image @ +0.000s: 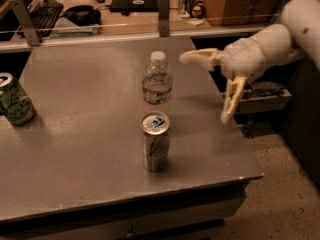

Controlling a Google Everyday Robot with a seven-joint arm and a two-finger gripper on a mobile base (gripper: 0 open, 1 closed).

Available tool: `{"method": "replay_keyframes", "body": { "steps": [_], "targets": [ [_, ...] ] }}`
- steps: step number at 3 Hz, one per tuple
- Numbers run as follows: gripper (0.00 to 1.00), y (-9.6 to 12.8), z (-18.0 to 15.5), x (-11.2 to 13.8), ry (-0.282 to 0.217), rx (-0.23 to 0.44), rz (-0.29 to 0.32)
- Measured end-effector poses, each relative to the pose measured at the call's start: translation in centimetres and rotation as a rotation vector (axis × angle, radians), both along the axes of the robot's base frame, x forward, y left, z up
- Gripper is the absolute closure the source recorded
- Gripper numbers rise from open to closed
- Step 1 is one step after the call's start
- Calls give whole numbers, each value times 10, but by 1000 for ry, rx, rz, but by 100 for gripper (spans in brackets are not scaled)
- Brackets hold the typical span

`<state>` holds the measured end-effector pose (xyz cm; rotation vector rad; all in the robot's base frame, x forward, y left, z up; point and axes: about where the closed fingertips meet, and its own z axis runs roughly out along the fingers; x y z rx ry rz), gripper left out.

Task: Move water bottle near redbull can

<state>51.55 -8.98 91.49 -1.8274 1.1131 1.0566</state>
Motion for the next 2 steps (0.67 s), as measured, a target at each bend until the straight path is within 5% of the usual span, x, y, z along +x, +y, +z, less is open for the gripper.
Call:
{"method": "replay_keyframes", "body": {
  "steps": [1, 2],
  "targets": [
    [0, -110, 9, 11, -9, -18, -311],
    [0, -115, 13, 17, -26, -14, -344]
  ]
}}
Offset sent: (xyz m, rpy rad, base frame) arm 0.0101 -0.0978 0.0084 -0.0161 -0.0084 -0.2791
